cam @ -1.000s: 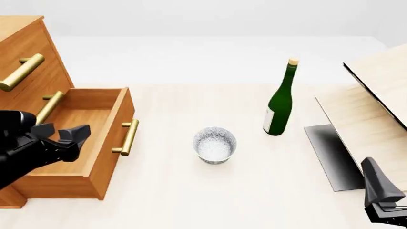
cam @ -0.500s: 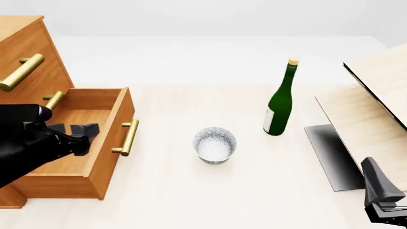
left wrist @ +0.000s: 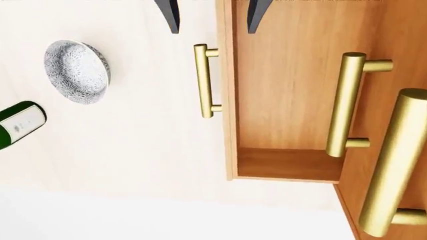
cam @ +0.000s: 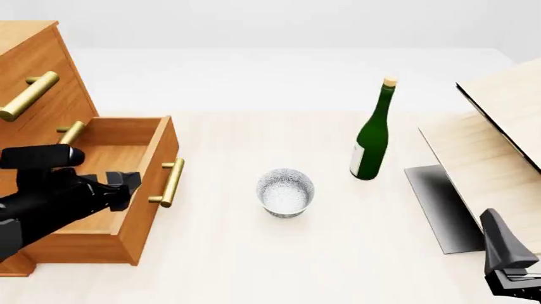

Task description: Put the bowl in the bottom drawer of the cabinet and close it.

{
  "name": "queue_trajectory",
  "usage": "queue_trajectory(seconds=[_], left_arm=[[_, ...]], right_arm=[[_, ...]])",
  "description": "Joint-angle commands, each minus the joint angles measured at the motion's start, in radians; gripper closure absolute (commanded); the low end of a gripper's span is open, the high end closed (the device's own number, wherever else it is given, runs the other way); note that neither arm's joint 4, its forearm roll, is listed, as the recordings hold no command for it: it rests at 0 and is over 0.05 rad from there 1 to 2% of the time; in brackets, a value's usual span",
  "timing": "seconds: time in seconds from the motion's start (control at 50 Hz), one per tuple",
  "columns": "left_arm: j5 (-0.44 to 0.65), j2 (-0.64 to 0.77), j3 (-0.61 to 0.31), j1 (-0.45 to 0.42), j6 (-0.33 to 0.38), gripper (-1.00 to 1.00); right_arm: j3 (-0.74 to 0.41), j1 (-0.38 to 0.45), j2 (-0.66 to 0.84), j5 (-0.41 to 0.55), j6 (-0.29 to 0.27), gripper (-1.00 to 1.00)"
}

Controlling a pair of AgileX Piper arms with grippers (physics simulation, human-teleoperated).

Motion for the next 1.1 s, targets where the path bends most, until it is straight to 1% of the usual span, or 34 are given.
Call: queue_trajectory(seconds=[0.02, 0.82, 1.1], left_arm=[[-0.019, 0.037, 0.009, -0.010, -0.013, -1.00], [-0.079, 0.128, 0.050, -0.033, -0.051, -1.00], [-0.085, 0.139, 0.053, -0.065, -0.068, -1.00]], right_arm=[[0.000, 0.000, 0.000, 0.000, 0.000, -1.00], [0.000, 0.000, 0.000, 0.000, 0.000, -1.00], [0.000, 0.000, 0.000, 0.000, 0.000, -1.00]])
